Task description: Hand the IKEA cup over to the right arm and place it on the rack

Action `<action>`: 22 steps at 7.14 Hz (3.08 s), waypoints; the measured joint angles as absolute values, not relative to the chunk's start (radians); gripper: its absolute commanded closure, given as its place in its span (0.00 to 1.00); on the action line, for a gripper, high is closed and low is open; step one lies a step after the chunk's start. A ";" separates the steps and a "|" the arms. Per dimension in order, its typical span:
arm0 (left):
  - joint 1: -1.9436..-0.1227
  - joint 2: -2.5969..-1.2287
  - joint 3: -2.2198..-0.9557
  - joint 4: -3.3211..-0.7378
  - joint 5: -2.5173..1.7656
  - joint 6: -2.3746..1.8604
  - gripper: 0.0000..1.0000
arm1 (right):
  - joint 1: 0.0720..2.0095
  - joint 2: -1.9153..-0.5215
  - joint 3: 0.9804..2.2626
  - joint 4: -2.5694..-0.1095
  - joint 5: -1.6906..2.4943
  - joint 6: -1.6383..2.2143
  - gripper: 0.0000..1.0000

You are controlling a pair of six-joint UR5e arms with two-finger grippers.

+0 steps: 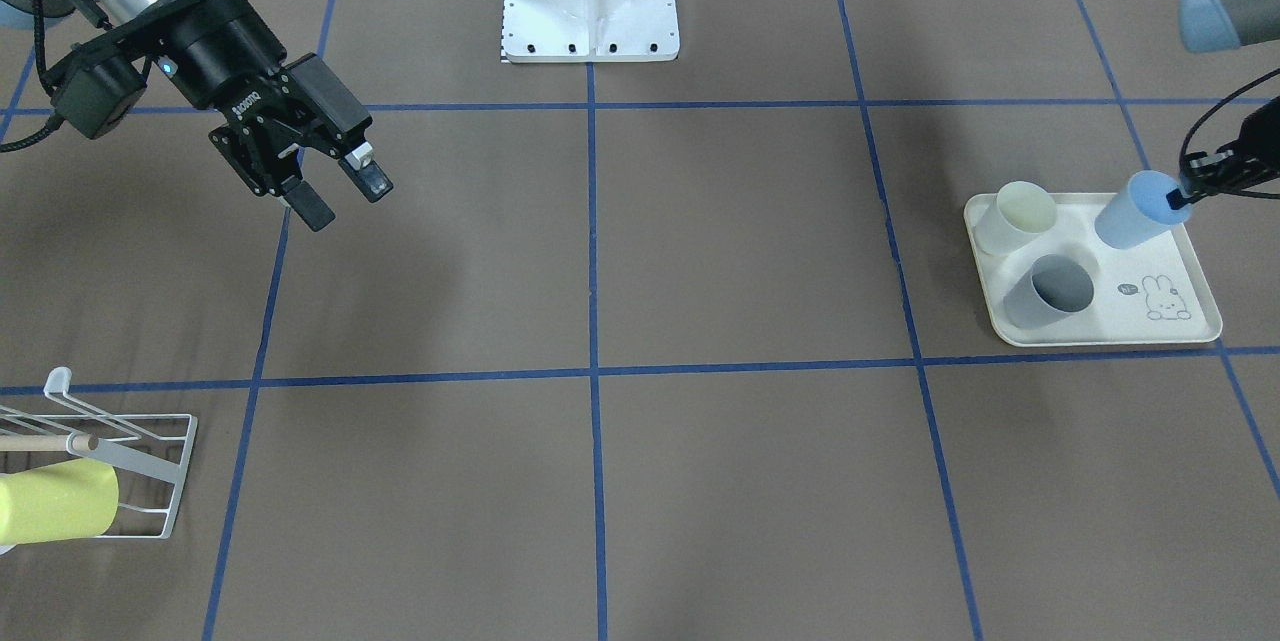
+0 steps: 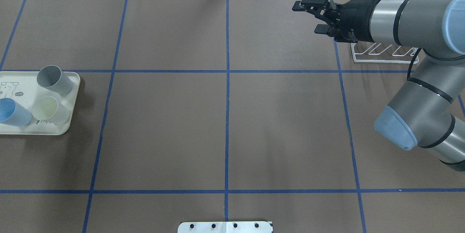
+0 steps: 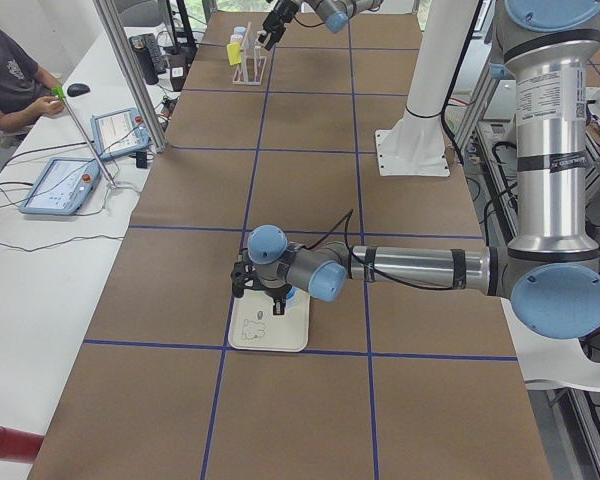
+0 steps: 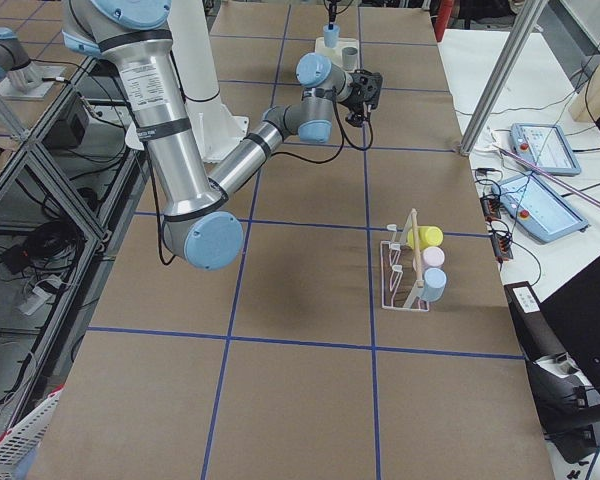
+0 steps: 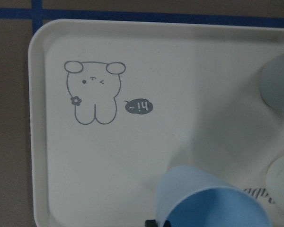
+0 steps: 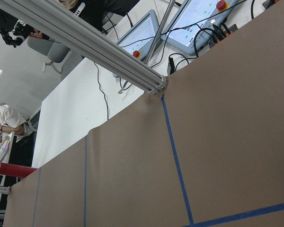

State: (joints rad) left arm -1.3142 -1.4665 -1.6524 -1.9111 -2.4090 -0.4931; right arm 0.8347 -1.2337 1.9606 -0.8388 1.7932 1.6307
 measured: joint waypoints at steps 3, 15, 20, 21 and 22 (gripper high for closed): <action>-1.436 -1.551 -1.741 -1.711 -2.410 -0.489 1.00 | 0.835 -1.235 1.948 -0.818 1.793 1.631 0.00; -1.072 -2.028 -1.801 -1.991 -2.233 -1.634 1.00 | 0.784 -1.219 1.929 -0.737 1.787 1.734 0.00; -0.781 -2.003 -1.769 -2.665 -1.751 -2.322 1.00 | 0.768 -1.216 1.887 -0.502 1.775 1.938 0.00; -0.705 -1.995 -1.755 -2.773 -1.604 -2.390 1.00 | 0.759 -1.216 1.885 -0.458 1.757 1.975 0.00; -0.635 -1.995 -1.731 -2.872 -1.475 -2.419 1.00 | 0.738 -1.216 1.884 -0.422 1.723 2.003 0.00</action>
State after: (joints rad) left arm -0.6348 -1.9953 -1.7314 -2.8723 -1.4746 -2.4185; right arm 0.7384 -1.2164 1.8842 -0.4218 1.7230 2.0025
